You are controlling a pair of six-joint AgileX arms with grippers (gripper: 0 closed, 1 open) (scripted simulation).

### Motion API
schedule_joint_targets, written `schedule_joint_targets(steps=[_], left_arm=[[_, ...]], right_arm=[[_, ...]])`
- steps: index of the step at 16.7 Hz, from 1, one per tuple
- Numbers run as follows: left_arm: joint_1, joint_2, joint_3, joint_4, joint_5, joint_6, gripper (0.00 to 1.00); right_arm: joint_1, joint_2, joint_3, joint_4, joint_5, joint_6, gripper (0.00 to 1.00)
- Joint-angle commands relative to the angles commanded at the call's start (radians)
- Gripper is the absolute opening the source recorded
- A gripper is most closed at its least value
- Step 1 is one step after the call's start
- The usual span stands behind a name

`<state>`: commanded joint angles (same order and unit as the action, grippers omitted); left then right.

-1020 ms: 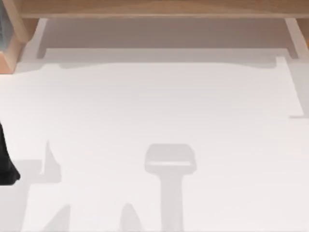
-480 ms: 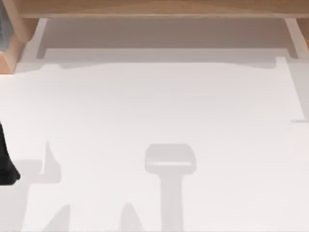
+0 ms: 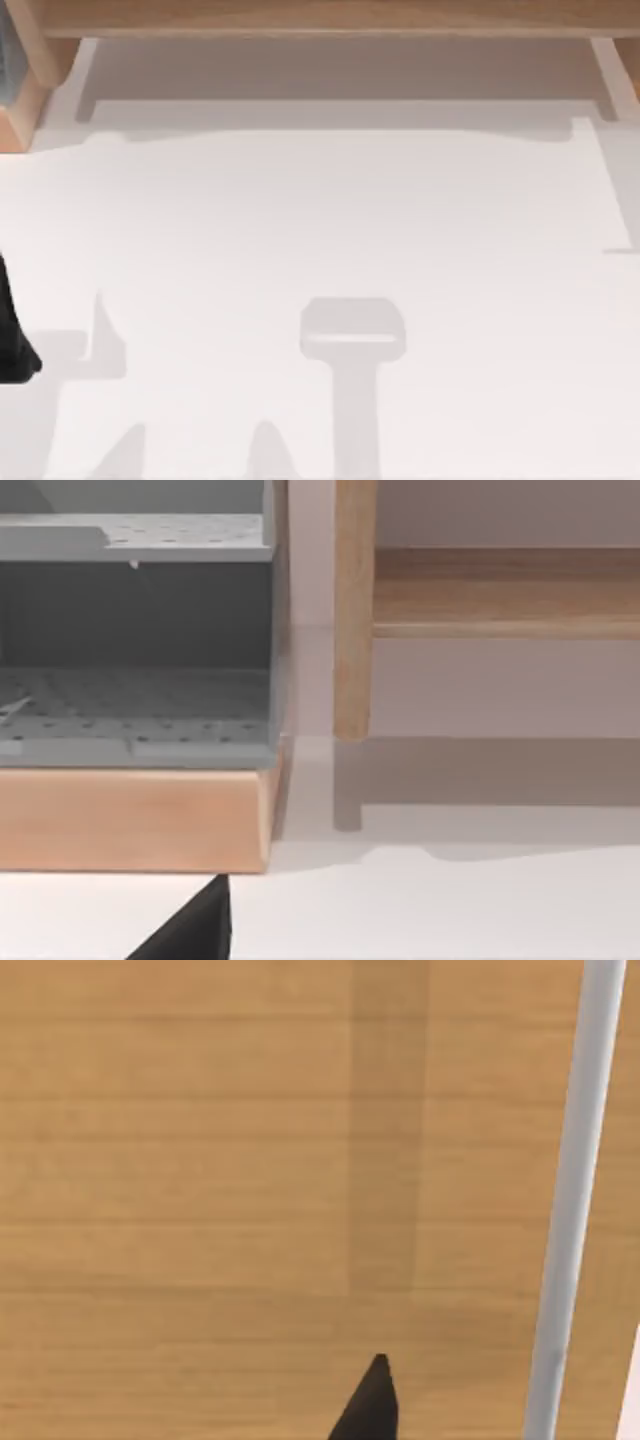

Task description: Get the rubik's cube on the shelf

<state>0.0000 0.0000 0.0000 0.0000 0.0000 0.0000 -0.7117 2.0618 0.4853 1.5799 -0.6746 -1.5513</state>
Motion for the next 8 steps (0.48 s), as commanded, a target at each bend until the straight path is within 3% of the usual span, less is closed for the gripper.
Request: schedule_joint_targets(steps=[2, 8], left_arm=[[0.0, 0.0, 0.0, 0.0, 0.0, 0.0, 1.0], [0.0, 0.0, 0.0, 0.0, 0.0, 0.0, 1.0]], right_arm=[[0.0, 0.0, 0.0, 0.0, 0.0, 0.0, 0.98], [0.0, 0.0, 0.0, 0.0, 0.0, 0.0, 1.0]])
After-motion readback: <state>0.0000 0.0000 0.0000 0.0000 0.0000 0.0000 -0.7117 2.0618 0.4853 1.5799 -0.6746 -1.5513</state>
